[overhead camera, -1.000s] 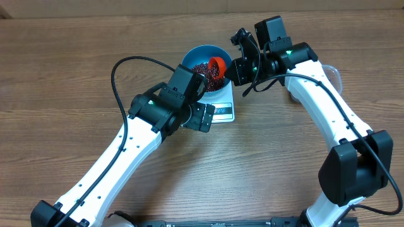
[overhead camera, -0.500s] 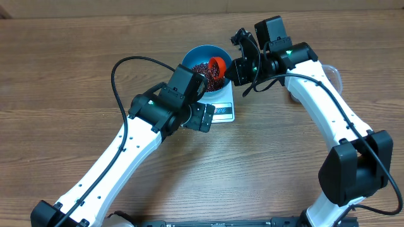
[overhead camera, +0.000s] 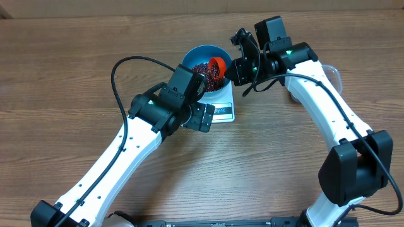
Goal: Scoop item into bowl and weigh 150g on scale
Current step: 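Tip the scoop slowly with the right gripper, trickling beans into the bowl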
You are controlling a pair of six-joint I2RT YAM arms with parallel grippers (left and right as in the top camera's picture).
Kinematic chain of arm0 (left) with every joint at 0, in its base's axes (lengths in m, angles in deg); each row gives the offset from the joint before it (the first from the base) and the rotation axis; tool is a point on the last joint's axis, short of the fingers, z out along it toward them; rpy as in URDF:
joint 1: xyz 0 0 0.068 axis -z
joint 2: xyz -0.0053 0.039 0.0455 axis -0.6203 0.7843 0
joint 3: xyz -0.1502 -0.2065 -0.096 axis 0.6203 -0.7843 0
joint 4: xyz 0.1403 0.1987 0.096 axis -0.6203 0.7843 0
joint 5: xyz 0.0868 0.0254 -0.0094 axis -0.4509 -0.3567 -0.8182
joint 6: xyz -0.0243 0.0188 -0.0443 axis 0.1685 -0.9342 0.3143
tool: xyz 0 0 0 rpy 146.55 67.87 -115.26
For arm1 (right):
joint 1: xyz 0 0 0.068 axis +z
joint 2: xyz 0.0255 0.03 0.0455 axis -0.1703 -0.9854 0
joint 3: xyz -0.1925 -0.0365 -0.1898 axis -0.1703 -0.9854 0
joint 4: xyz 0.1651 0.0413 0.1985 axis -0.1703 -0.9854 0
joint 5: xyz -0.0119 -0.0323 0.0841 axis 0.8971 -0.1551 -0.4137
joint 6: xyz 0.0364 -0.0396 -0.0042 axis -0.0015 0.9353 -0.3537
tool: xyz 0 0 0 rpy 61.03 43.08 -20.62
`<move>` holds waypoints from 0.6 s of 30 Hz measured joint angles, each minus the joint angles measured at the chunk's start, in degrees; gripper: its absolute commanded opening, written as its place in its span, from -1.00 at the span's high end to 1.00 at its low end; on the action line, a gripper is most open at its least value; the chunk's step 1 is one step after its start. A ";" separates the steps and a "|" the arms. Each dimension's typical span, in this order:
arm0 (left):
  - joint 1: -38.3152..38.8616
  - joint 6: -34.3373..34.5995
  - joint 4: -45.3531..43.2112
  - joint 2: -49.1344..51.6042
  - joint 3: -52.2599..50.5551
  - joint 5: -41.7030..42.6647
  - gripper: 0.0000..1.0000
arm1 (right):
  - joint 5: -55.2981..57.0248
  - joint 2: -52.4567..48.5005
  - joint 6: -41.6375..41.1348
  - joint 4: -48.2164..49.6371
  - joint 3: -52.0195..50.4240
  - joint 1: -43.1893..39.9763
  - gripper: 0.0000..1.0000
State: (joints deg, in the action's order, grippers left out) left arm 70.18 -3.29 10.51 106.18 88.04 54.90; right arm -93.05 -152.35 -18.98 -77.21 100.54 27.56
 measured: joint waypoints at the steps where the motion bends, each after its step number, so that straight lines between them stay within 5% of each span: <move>1: 0.00 0.00 0.02 0.00 0.00 0.00 -0.99 | 0.00 0.00 0.02 0.00 0.00 0.00 0.93; 18: 0.00 0.00 0.02 0.00 0.00 0.00 -0.99 | -0.22 0.00 0.46 -0.70 0.00 -0.04 0.93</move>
State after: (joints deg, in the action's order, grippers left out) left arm 70.18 -3.29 10.53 106.18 88.04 54.90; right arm -93.27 -152.35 -18.53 -77.91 100.54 27.52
